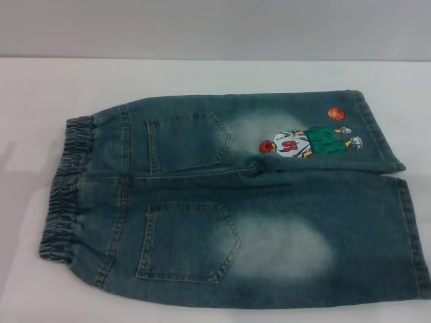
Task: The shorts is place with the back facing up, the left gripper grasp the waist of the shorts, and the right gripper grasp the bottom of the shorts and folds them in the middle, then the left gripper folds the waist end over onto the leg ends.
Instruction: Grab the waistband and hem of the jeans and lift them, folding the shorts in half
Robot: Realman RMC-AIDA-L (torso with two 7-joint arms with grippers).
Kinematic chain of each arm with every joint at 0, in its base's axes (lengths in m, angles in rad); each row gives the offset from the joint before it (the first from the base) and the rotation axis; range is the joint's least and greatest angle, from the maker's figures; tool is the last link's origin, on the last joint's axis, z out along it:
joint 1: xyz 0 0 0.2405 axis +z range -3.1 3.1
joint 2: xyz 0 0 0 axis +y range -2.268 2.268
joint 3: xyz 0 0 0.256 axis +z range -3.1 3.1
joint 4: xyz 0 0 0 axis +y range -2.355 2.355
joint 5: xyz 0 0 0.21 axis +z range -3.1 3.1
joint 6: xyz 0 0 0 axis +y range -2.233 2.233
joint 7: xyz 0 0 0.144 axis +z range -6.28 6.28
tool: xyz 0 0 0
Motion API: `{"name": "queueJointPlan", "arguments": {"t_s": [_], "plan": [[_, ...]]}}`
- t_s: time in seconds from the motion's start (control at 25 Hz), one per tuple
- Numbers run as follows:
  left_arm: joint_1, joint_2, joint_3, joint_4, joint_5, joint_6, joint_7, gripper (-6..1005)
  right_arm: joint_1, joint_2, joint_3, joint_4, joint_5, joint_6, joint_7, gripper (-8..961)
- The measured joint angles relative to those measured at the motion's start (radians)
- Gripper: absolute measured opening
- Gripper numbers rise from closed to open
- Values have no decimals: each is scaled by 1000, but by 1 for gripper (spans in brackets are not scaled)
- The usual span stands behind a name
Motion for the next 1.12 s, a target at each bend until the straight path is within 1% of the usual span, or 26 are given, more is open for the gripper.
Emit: {"name": "queueJointPlan", "arguments": {"t_s": [0.48,0.72,0.84,0.96,1.04,1.08,1.12], "plan": [[-3,1,4,1,5,-19,-8,844,-5,0,11,3,0,4,6,682],[-4,7,21,25,35,-22,-76,844,-7,0,11,6,0,5,7,682],[-4,11,23,79,114,-24,-152,844,-7,0,11,6,0,5,7,681],[-4,18,24,167,232,-40,-283,844,-6,0,11,8,0,5,8,681],[-4,20,23,244,320,-50,-384,844,-6,0,11,9,0,5,9,681],[-3,21,24,308,385,-51,-471,844,-7,0,10,9,0,5,9,681],[-3,21,24,308,385,-51,-471,844,-7,0,9,10,0,5,9,681]]}}
